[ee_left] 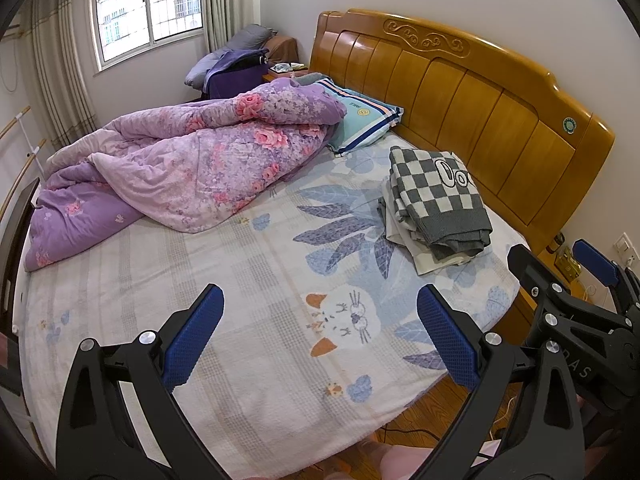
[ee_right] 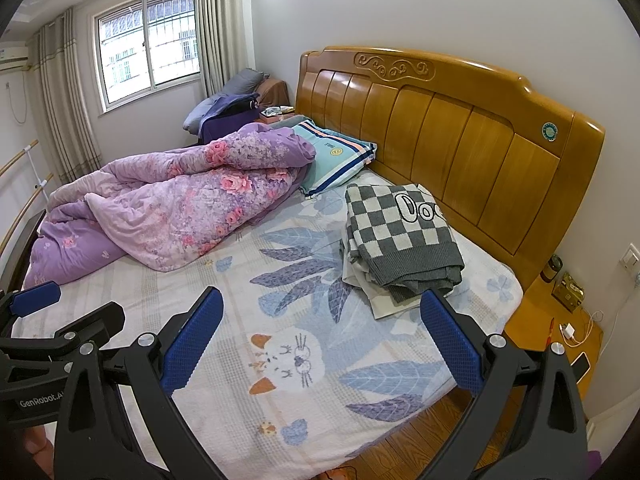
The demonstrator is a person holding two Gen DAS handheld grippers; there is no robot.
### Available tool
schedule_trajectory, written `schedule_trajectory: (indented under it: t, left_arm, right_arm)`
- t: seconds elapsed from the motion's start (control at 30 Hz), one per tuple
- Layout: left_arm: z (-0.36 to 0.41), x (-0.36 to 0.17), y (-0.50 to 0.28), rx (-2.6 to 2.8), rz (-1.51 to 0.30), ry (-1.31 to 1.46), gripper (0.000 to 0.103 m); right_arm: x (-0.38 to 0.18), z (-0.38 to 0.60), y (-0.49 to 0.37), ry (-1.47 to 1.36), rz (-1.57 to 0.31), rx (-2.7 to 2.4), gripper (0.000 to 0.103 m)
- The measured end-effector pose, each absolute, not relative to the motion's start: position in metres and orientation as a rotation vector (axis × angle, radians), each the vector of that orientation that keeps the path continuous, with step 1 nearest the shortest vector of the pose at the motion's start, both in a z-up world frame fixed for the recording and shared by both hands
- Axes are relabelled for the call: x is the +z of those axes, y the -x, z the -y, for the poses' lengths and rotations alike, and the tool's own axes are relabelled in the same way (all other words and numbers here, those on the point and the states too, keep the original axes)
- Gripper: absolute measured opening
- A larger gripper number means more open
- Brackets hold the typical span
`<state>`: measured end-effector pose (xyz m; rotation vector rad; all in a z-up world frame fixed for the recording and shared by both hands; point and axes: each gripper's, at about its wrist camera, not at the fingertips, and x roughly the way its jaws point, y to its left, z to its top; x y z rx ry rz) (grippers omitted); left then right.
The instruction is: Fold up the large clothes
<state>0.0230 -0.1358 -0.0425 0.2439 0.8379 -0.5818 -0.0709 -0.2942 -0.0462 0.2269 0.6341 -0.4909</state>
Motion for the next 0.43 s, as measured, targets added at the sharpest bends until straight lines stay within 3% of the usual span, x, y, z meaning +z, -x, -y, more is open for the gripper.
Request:
schedule_trajectory:
  t: [0.43]
  left_arm:
    - [0.143,-0.054,-0.024,-0.61,-0.872,-0.248,0.098]
  right_arm:
    - [-0.055,0.298,0.068,-0.221,-0.652,-0.487,0.095]
